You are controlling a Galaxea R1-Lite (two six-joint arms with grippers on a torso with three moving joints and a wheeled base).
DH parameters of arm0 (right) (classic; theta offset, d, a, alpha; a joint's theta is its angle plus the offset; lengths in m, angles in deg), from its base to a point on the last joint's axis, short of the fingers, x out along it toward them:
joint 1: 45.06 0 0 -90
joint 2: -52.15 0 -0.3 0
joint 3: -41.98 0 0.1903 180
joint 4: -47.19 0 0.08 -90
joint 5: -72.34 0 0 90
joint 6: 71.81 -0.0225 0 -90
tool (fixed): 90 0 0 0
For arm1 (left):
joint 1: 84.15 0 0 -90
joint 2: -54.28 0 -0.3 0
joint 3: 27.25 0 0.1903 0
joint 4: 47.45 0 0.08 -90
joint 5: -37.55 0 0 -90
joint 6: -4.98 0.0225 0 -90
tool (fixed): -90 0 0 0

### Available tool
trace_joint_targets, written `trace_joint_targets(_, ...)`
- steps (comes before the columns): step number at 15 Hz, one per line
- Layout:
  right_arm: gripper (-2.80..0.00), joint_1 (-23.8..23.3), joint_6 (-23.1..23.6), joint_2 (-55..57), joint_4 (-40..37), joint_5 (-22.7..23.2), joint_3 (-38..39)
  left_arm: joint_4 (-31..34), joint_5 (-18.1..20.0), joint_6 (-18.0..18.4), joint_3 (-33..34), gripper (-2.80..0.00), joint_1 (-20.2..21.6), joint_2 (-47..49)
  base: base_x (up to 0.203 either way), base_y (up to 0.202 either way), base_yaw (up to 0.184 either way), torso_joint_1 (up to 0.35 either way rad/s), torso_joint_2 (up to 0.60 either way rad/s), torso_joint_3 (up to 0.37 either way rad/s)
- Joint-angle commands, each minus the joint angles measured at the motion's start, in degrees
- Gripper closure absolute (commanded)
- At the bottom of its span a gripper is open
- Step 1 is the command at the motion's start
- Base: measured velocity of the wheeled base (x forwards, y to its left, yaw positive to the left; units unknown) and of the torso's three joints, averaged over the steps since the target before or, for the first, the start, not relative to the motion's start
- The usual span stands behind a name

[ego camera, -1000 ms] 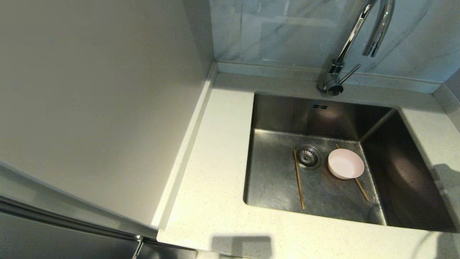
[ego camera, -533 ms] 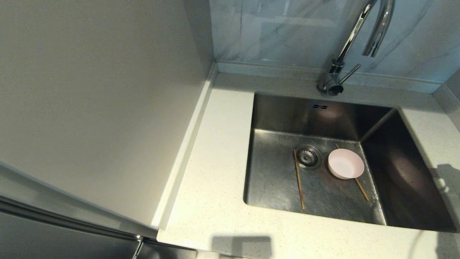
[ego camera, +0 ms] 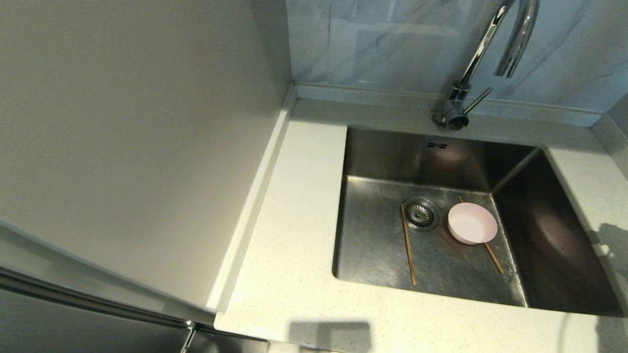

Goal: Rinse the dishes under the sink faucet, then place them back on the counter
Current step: Put a bowl into the sink

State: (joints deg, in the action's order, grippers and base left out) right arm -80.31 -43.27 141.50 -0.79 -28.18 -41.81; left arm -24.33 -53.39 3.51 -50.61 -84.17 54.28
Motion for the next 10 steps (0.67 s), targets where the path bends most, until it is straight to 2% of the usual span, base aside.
trace_joint_targets(1,-2.8,0.0,0.2,2.4,-0.2,0.0,-0.2,0.0,0.0,0.0,0.0,0.0,0.0,-0.2,0.0,0.0,0.0,0.0,0.0,0.0)
trace_joint_targets(2,-2.8,0.0,0.2,3.2,-0.1,0.0,-0.4,0.0,0.0,0.0,0.0,0.0,0.0,-0.2,0.0,0.0,0.0,0.0,0.0,0.0)
trace_joint_targets(3,0.0,0.0,0.1,3.8,-0.1,0.0,-0.7,0.0,0.0,0.0,0.0,0.0,0.0,-0.2,0.0,0.0,0.0,0.0,0.0,0.0)
trace_joint_targets(10,0.0,0.0,0.3,6.0,-0.1,0.0,-2.1,0.0,0.0,0.0,0.0,0.0,0.0,-0.2,0.0,0.0,0.0,0.0,0.0,0.0)
